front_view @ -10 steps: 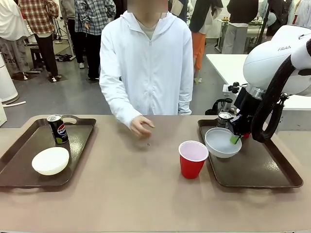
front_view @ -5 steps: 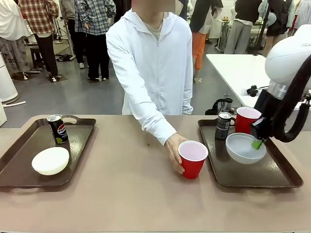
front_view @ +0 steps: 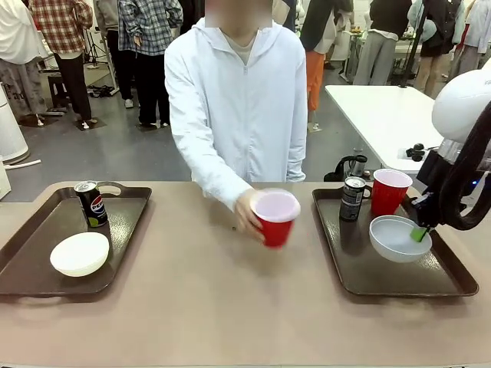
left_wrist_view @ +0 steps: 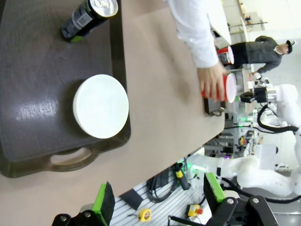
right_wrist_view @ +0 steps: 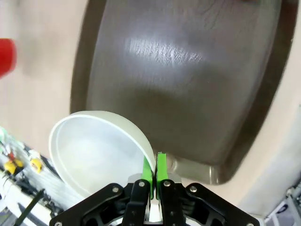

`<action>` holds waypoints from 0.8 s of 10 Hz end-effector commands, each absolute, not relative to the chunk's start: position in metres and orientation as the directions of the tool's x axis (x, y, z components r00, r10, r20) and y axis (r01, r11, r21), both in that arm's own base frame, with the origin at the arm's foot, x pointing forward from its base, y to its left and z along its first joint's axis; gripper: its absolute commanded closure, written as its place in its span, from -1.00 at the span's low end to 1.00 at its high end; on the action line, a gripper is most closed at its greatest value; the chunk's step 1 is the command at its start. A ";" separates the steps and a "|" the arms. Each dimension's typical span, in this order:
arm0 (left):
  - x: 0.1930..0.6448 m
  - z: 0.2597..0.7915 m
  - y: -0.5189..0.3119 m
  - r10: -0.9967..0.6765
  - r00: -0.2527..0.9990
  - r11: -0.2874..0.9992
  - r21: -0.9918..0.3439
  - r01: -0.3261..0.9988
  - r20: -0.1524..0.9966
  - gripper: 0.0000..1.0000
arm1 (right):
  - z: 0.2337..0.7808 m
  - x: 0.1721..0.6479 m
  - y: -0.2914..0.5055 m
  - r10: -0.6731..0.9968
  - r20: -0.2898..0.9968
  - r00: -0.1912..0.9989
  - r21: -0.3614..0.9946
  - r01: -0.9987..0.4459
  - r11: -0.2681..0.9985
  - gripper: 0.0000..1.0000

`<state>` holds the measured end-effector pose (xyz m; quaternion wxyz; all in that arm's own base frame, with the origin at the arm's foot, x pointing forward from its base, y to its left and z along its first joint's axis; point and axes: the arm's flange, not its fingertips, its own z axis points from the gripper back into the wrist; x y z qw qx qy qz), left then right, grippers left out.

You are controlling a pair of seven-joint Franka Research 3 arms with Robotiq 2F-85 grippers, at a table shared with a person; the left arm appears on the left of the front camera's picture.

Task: Prepare tableware on both trays.
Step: Pick up a Picnic Bowl from the table and place it on a Handle tray.

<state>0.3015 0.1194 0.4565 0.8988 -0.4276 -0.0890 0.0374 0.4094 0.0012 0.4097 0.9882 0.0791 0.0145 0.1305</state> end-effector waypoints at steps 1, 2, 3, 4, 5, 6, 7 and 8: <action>0.300 0.456 0.120 0.147 0.979 0.618 -0.786 0.019 0.139 -1.00 | 0.375 0.451 0.014 0.198 -0.025 0.980 0.155 -0.192 0.969 0.92; 0.300 0.456 0.120 0.147 0.979 0.618 -0.786 0.019 0.139 -1.00 | 0.363 0.463 0.019 0.190 -0.036 0.981 0.154 -0.182 0.971 0.92; 0.300 0.456 0.120 0.147 0.979 0.618 -0.786 0.019 0.139 -1.00 | 0.354 0.472 0.023 0.200 -0.045 0.979 0.172 -0.190 0.967 0.92; 0.300 0.456 0.120 0.147 0.979 0.618 -0.786 0.019 0.139 -1.00 | 0.350 0.476 0.025 0.211 -0.034 0.977 0.167 -0.203 0.965 0.92; 0.300 0.456 0.120 0.147 0.979 0.618 -0.786 0.019 0.139 -1.00 | 0.353 0.476 0.027 0.230 -0.024 0.973 0.167 -0.222 0.961 0.78; 0.300 0.456 0.120 0.147 0.979 0.618 -0.786 0.019 0.139 -1.00 | 0.357 0.471 0.029 0.233 -0.022 0.972 0.169 -0.226 0.960 -0.10; 0.300 0.456 0.120 0.147 0.979 0.618 -0.786 0.019 0.139 -1.00 | 0.362 0.469 0.030 0.229 -0.015 0.973 0.171 -0.224 0.960 -0.42; 0.300 0.456 0.120 0.147 0.979 0.618 -0.786 0.019 0.139 -1.00 | 0.367 0.467 0.030 0.226 -0.021 0.974 0.165 -0.220 0.961 -1.00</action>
